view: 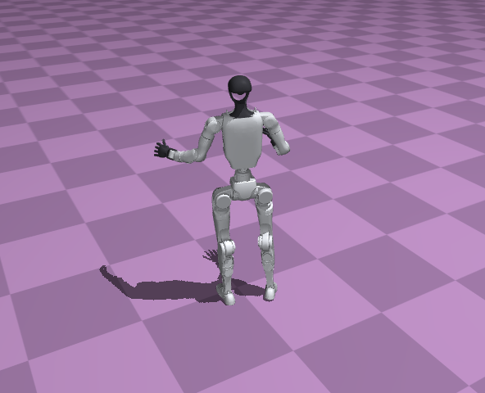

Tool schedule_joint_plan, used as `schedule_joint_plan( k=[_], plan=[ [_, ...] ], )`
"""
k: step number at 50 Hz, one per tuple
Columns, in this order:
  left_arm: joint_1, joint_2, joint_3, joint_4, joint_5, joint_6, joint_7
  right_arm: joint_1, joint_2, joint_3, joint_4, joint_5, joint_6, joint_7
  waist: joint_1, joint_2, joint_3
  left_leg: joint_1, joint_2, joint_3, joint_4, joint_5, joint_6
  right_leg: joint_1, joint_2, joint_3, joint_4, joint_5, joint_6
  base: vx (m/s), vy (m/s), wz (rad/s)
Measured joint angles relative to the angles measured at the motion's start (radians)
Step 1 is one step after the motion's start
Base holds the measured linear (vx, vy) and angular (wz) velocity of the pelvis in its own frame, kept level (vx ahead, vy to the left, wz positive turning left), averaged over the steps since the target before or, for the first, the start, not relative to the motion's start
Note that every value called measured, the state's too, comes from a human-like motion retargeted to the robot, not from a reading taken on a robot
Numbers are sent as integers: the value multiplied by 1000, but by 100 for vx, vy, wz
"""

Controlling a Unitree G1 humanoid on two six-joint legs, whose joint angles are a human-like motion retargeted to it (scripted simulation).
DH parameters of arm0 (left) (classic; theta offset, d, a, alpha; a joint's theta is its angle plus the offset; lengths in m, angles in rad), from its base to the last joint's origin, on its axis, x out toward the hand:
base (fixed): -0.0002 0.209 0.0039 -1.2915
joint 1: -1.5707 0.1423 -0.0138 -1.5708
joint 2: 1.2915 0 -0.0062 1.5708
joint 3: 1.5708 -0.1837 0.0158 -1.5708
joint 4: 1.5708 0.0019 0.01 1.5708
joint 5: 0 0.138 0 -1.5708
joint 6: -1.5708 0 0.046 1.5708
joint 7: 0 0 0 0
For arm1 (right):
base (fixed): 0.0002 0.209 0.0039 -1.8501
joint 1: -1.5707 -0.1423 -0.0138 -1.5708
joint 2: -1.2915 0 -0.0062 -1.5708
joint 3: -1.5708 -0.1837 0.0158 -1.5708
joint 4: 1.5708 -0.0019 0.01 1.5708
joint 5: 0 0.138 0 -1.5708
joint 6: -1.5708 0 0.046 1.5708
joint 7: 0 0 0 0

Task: Upper body actions

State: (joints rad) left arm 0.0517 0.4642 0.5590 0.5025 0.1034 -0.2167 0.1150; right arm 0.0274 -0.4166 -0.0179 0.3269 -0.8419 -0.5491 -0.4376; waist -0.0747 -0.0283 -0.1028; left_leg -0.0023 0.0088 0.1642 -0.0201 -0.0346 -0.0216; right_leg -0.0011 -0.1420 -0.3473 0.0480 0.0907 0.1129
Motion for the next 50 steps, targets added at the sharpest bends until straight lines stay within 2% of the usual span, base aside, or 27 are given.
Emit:
schedule_joint_plan(
  k=[4,8,14,18,20,22,23,25,27,30,32,35,40,50],
  plan=[
    [-45,-70,-25,306,8,104,-161,29,39,46,204,-66,44,177,9,1,9,0,0,0,-1,1,0,0,0,0,-1,1,-1,-8,-2,0],
    [-65,-106,-38,580,46,153,-255,42,76,77,395,-120,104,277,15,5,10,-3,0,2,-1,2,-1,-4,0,2,0,1,-1,-6,-1,-2],
    [-80,-164,-63,992,97,189,-186,25,170,75,777,-155,219,298,20,18,-2,-8,4,13,-2,-1,-1,-17,2,12,0,4,-2,-3,1,-5],
    [-64,-199,-116,1180,85,255,-212,-17,247,17,1119,-58,325,374,13,16,-4,-8,5,22,-1,-3,-1,-22,3,19,1,5,-3,-8,0,-12],
    [-37,-228,-148,1197,73,284,-225,-30,270,-15,1260,37,401,458,12,14,0,-7,5,26,-1,-5,-1,-24,4,23,1,5,-3,-12,-1,-10],
    [-11,-268,-168,1192,47,277,-207,-25,282,-24,1341,145,453,533,15,11,5,-6,5,29,-1,-6,-1,-24,4,25,1,5,-3,-14,-1,-9],
    [3,-291,-179,1182,27,267,-199,-17,287,-21,1365,191,460,556,19,9,7,-6,5,32,-2,-6,-1,-22,5,28,0,4,-3,-16,-1,-67],
    [23,-333,-196,1167,-14,244,-197,9,295,13,1373,250,450,574,107,-2,5,2,12,120,-5,-18,-5,-47,18,114,20,-13,-7,-17,0,-156],
    [35,-365,-223,1168,-41,231,-219,28,301,32,1373,280,449,511,114,-12,0,1,19,120,2,-26,-22,-64,2,118,35,-18,-2,-15,2,-9],
    [44,-395,-257,1181,-69,242,-218,37,318,9,1351,323,417,423,15,-20,-14,-6,22,20,11,-40,-54,-62,-55,31,50,-27,24,-11,2,143],
    [47,-399,-249,1184,-113,231,-179,31,315,17,1338,304,402,405,-10,-20,-13,-13,20,1,11,-32,-54,-48,-54,9,35,-22,20,-6,5,49],
    [46,-382,-245,1188,-158,214,-170,16,306,59,1320,236,421,446,18,-8,-4,-18,24,44,10,-21,-39,-46,-23,47,20,-13,9,-4,4,-66],
    [50,-342,-286,1162,-81,242,-216,8,299,80,1304,154,450,464,46,0,6,-16,26,74,11,-15,-25,-42,-1,74,9,-2,1,-1,1,-32],
    [55,-326,-322,1120,2,226,-177,9,304,69,1320,189,444,468,52,-6,-1,-11,20,77,10,-16,-22,-38,2,74,8,-3,-4,1,0,0]
  ],
)
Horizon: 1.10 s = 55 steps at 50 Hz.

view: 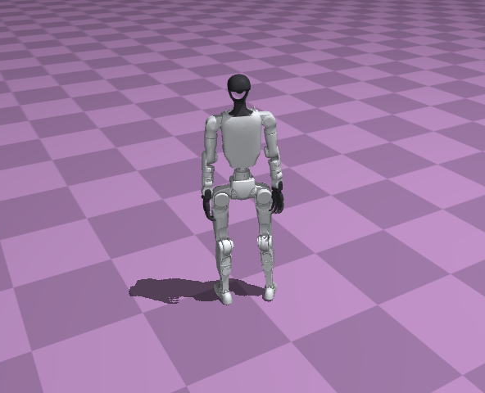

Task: Upper body actions

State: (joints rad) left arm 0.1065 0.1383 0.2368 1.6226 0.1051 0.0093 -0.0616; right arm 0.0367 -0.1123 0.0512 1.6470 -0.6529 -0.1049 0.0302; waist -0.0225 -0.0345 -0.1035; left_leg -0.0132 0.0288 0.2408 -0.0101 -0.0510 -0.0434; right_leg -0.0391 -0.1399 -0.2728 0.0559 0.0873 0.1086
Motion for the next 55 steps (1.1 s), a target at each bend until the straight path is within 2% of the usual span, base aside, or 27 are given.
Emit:
schedule_joint_plan(
  k=[16,23,30,35,43,46,51,55],
  plan=[
    [16,-6,0,-6,18,-3,-27,-4,-2,-6,-1,0,-10,13,-5,-3,-2,10,-4,-18,-2,0,2,11,-4,-20,1,0,2,3,-2,3],
    [3,-4,23,-14,18,1,-21,-14,7,-27,-50,112,-62,-89,16,-10,-3,8,-3,-26,-2,1,1,11,-8,-26,4,-3,7,9,-5,6],
    [-6,-3,48,-18,1,-3,-18,-104,-28,-130,-242,237,-97,-111,36,-27,-6,10,-3,-32,-3,2,2,13,-9,-30,7,-3,8,10,-4,4],
    [-15,5,72,-14,8,-10,-18,-227,-112,-206,-535,361,-134,-146,27,-39,-9,6,-4,-32,-3,3,3,9,-11,-28,9,-4,10,8,-3,0],
    [-9,18,91,3,-1,-15,-3,-317,-271,-322,-1237,514,-158,-338,27,-66,-36,-8,-16,-47,-1,6,6,14,-19,-39,6,-10,13,9,-3,10],
    [-9,22,96,3,1,-10,-4,-374,-326,-364,-1413,506,-162,-514,36,-71,-45,-14,-17,-43,0,9,9,14,-17,-33,4,-11,13,2,0,1],
    [-16,28,99,-9,13,-5,-5,-464,-424,-469,-1635,390,-224,-854,94,-85,-45,-24,-8,-5,6,17,7,11,-10,7,-1,-8,11,4,-2,-38],
    [-11,32,91,-16,10,-7,-2,-610,-422,-541,-1738,342,-162,-981,117,-90,-49,-21,-3,7,7,17,6,11,-6,17,-2,-5,10,0,-6,-13]
  ],
)
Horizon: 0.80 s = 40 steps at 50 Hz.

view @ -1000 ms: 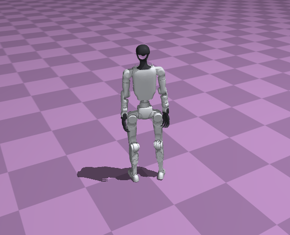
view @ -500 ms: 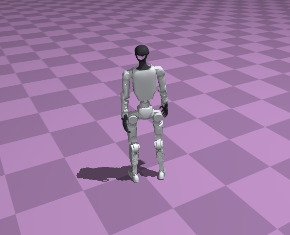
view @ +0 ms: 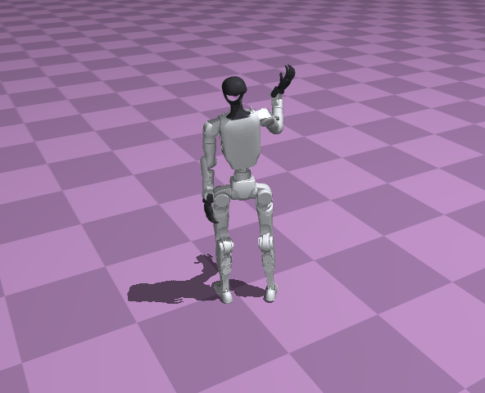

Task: Upper body actions

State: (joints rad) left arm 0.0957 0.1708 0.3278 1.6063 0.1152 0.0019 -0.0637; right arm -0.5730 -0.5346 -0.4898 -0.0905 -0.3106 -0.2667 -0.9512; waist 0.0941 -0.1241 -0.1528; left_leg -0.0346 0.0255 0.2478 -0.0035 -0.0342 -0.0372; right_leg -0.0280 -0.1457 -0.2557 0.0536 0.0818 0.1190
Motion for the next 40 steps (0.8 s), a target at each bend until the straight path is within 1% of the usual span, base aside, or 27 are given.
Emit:
schedule_joint_plan(
  k=[2,4,5,7,8,10,11,12,13,14,15,16,17,18,20,21,22,23,25,27,30,32,33,35,37,38,40],
  plan=[
    [3,7,-4,2,-8,0,-4,-110,10,8,-47,23,32,-8,-27,-1,0,10,-2,-17,-4,-6,-2,1,-4,-19,4,-3,1,-9,-5,39],
    [8,14,-11,10,-13,0,-5,-187,-24,71,-94,-8,30,11,-54,2,-3,18,-3,-31,-8,-14,-4,-1,-6,-36,9,-5,3,-14,2,27],
    [10,19,-13,14,-14,1,-5,-214,-59,122,-118,-51,33,17,-59,4,-4,20,-1,-26,-9,-16,-4,-5,-6,-34,11,-5,3,-11,6,-17],
    [22,29,-10,18,-6,5,-3,-249,-189,253,-155,-219,110,101,-70,3,-16,20,3,-13,-10,-19,-6,-14,-4,-24,13,-4,4,-2,6,-30],
    [27,30,-9,19,-2,7,0,-266,-257,307,-175,-330,172,203,-77,5,-26,18,4,-9,-10,-20,-7,-18,-3,-20,13,-5,4,6,8,-19],
    [31,28,0,18,7,13,10,-280,-358,353,-228,-597,345,460,-95,12,-39,14,5,-10,-11,-20,-7,-20,-2,-21,12,-6,4,10,7,3],
    [24,24,3,12,13,18,15,-261,-373,324,-252,-739,479,453,-97,15,-37,13,4,-16,-11,-20,-6,-17,-1,-26,10,-7,5,8,2,26],
    [16,20,5,5,17,22,18,-237,-372,286,-273,-866,599,395,-97,16,-33,13,4,-24,-11,-19,-5,-13,-1,-31,9,-8,6,5,-2,39],
    [5,15,7,-6,20,23,19,-204,-338,230,-286,-965,691,234,-94,17,-27,13,3,-33,-11,-18,-4,-8,-1,-39,8,-10,7,4,-4,43],
    [-3,13,8,-16,16,21,21,-177,-288,172,-278,-974,690,96,-93,14,-23,12,1,-42,-10,-17,-4,-3,-2,-47,7,-11,8,3,-6,46],
    [-11,12,8,-26,9,16,22,-154,-229,114,-259,-938,644,-29,-91,11,-20,11,0,-51,-10,-15,-4,2,-3,-56,6,-12,8,3,-7,43],
    [-16,13,9,-32,-1,11,23,-152,-153,80,-225,-812,584,-50,-89,7,-24,9,-2,-58,-10,-14,-4,5,-3,-63,3,-13,8,3,-7,39],
    [-20,14,10,-38,-9,7,23,-153,-84,52,-197,-657,546,-58,-88,3,-27,6,-3,-65,-9,-13,-4,8,-4,-70,1,-13,7,3,-7,33],
    [-22,15,14,-45,-15,6,21,-162,-28,37,-178,-442,550,-38,-87,0,-31,4,-5,-70,-10,-11,-5,10,-5,-75,-2,-14,7,1,-5,25],
    [-26,12,20,-51,-31,3,20,-185,25,45,-157,-32,512,169,-82,0,-32,5,-7,-73,-11,-10,-5,11,-6,-79,-3,-13,6,0,0,0],
    [-28,10,22,-48,-42,-1,21,-202,40,73,-156,62,395,282,-77,4,-30,6,-6,-69,-11,-11,-5,10,-6,-75,-3,-12,6,-7,3,-14],
    [-30,8,25,-45,-51,-4,22,-218,42,105,-153,141,271,340,-73,7,-28,7,-5,-64,-11,-12,-6,7,-6,-71,-2,-11,6,-9,5,-26],
    [-29,10,29,-42,-59,-5,22,-232,20,143,-145,191,134,289,-73,8,-27,8,-4,-58,-10,-13,-6,4,-6,-66,0,-10,5,-9,6,-29],
    [-21,14,35,-35,-64,-3,20,-254,-65,235,-133,22,-65,108,-76,12,-31,8,-3,-46,-10,-14,-7,-3,-5,-57,2,-9,4,-7,8,-30],
    [-13,19,32,-26,-55,0,20,-273,-186,305,-162,-311,32,79,-81,18,-37,7,-2,-37,-11,-16,-7,-10,-5,-50,3,-8,4,-6,8,-21],
    [-12,24,24,-8,-37,8,29,-285,-320,356,-235,-732,338,312,-85,27,-42,4,-2,-36,-12,-17,-5,-13,-4,-46,2,-8,6,-3,7,-2],
    [-15,22,23,-8,-28,9,32,-272,-347,345,-264,-893,528,275,-87,30,-39,1,-4,-43,-11,-16,-4,-9,-5,-51,0,-9,7,1,1,10],
    [-18,19,24,-12,-24,10,31,-259,-345,325,-269,-937,560,208,-87,32,-36,0,-5,-48,-10,-15,-4,-7,-5,-55,-1,-10,7,2,0,23],
    [-23,12,29,-23,-24,9,27,-224,-302,269,-246,-937,476,102,-87,35,-33,-3,-8,-58,-9,-13,-3,-1,-7,-65,-3,-12,8,2,-2,27],
    [-24,8,35,-35,-31,4,28,-196,-208,202,-202,-800,364,35,-85,32,-34,-7,-11,-69,-8,-11,-4,5,-10,-74,-6,-13,9,4,-4,29],
    [-24,7,36,-39,-36,1,29,-190,-153,170,-180,-696,344,29,-83,30,-35,-9,-14,-75,-7,-10,-4,7,-12,-79,-7,-14,8,5,-5,27],
    [-25,7,38,-43,-45,-2,30,-189,-53,116,-158,-452,366,40,-76,25,-36,-12,-18,-82,-6,-8,-4,11,-15,-85,-9,-15,8,2,-2,11]
  ],
)
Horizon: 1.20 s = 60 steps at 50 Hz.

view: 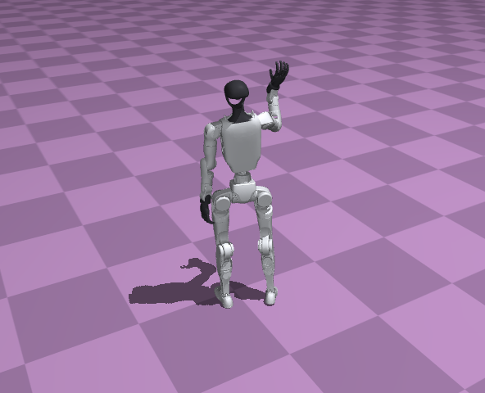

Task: Upper body actions

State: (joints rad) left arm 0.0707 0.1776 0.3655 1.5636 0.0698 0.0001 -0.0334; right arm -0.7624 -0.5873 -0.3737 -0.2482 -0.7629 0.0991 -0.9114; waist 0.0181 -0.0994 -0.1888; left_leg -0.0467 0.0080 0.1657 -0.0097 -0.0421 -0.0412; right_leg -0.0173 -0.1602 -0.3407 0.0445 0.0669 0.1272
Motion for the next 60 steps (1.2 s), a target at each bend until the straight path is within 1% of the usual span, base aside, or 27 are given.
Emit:
schedule_joint_plan(
  k=[2,5,7,8,10,13,15,17,20,25,27,29,30,32,34,37,38,40,41,43,45,50,52,54,57,58,60],
  plan=[
    [-1,1,4,5,-7,0,0,-11,61,-32,-3,273,7,26,7,-3,1,-1,-2,-2,0,1,0,2,-2,-2,0,0,0,0,0,0],
    [1,2,6,22,-17,1,-3,-37,97,-22,-7,517,-151,95,11,-2,2,2,-2,0,0,0,0,3,-3,-2,0,0,0,0,0,0],
    [10,3,8,33,-17,1,-6,-43,41,14,-3,492,-261,46,5,0,0,2,-1,4,0,-1,0,1,-2,2,1,0,0,-2,6,-11],
    [16,5,9,39,-14,2,-7,-42,-10,34,-6,411,-276,26,1,1,-3,3,-1,6,0,-1,0,-1,-2,3,1,1,0,-3,8,-13],
    [26,7,7,48,-2,5,-8,-41,-122,83,-30,184,-205,49,-4,3,-6,3,0,12,0,-3,1,-4,-1,9,2,1,0,-3,8,-15],
    [35,5,-3,61,11,12,-9,-64,-262,171,-97,-185,30,185,-10,10,-11,4,2,19,-1,-5,1,-8,0,15,3,2,0,-1,6,-11],
    [37,3,-8,66,16,19,-9,-77,-311,197,-127,-424,150,172,-13,15,-11,5,2,21,0,-6,2,-7,1,17,2,2,0,5,5,-4],
    [30,-3,-12,62,28,25,-15,-75,-305,174,-128,-543,152,65,-11,20,-8,4,2,19,1,-6,2,-6,2,16,2,2,0,6,1,5],
    [17,-8,-17,38,42,25,-20,-48,-222,93,-64,-408,42,-7,-4,20,-6,0,0,7,1,-3,3,-1,0,6,0,1,2,8,-4,20],
    [9,-3,-22,1,22,5,-15,-64,-52,-32,26,118,25,45,4,5,-15,-14,-6,-16,2,3,0,-1,-7,-12,-3,-1,4,3,-6,21],
    [5,0,-20,5,11,3,-15,-96,-22,-19,39,304,-63,57,10,4,-16,-14,-5,-12,1,3,0,-5,-7,-8,-2,0,3,0,0,0],
    [5,5,-17,16,2,5,-20,-129,-40,42,46,398,-200,55,13,5,-16,-12,-2,-3,1,1,-1,-9,-6,-1,0,1,3,-8,3,-23],
    [6,7,-16,22,0,6,-23,-147,-67,85,52,406,-274,50,13,7,-16,-10,-1,3,0,0,-1,-12,-6,3,1,2,2,-7,6,-30],
    [17,13,-16,35,-1,8,-25,-194,-159,200,56,301,-319,61,7,12,-21,-7,2,17,-1,-3,-1,-20,-4,15,4,5,2,-5,8,-36],
    [28,22,-18,47,5,12,-22,-260,-253,328,38,132,-252,157,-1,16,-27,-4,4,32,-2,-6,-1,-27,-3,27,6,6,1,-8,10,-36],
    [28,29,-28,61,23,22,-15,-359,-366,466,-16,-193,-37,353,-3,23,-25,1,7,47,-3,-9,0,-34,0,41,9,8,0,-7,7,-25],
    [25,30,-32,62,28,25,-13,-377,-392,486,-35,-309,57,355,-1,23,-22,3,7,49,-3,-9,0,-33,0,43,10,8,1,0,0,0],
    [16,24,-36,54,33,27,-12,-383,-426,477,-56,-488,189,226,-2,27,-15,2,8,44,-2,-9,1,-30,1,40,9,7,2,0,-1,9],
    [11,19,-36,45,34,26,-13,-363,-430,454,-42,-498,185,143,-4,30,-14,0,8,37,-2,-8,2,-27,1,35,8,6,3,2,-3,30],
    [0,6,-31,25,34,22,-14,-299,-424,381,13,-437,130,29,-10,35,-15,-9,6,19,-1,-4,3,-21,0,20,5,4,7,6,-4,47],
    [-8,-5,-22,-1,31,15,-17,-205,-398,260,94,-288,78,8,-22,37,-20,-24,2,-7,1,2,4,-15,-3,-2,-1,1,10,8,-8,65],
    [-18,-9,-18,-53,12,-7,-17,-36,-247,-125,328,32,209,-7,-35,7,-41,-71,-15,-70,10,17,4,-3,-12,-62,-17,-6,15,3,-10,65],
    [-15,-2,-25,-45,0,-14,-14,-44,-203,-214,426,259,230,-31,-32,-4,-57,-87,-18,-84,11,21,3,-6,-14,-74,-21,-8,16,4,-8,38],
    [-13,7,-30,-27,-4,-11,-18,-62,-170,-248,481,546,147,28,-30,-9,-67,-97,-19,-90,12,22,2,-13,-15,-80,-21,-9,17,1,-7,16],
    [0,12,-31,5,-3,1,-31,-109,-114,-207,452,838,-141,125,-30,-1,-66,-94,-17,-84,10,21,2,-16,-14,-75,-20,-8,17,-5,0,-11],
    [6,13,-27,18,-5,3,-32,-122,-109,-175,433,862,-248,78,-35,5,-63,-90,-15,-78,9,19,2,-17,-13,-70,-19,-7,16,-10,6,-33],
    [19,18,-18,45,-3,9,-33,-149,-142,-82,401,747,-384,-82,-43,18,-54,-78,-11,-59,8,15,3,-21,-10,-55,-14,-4,13,-12,11,-49]
  ],
)
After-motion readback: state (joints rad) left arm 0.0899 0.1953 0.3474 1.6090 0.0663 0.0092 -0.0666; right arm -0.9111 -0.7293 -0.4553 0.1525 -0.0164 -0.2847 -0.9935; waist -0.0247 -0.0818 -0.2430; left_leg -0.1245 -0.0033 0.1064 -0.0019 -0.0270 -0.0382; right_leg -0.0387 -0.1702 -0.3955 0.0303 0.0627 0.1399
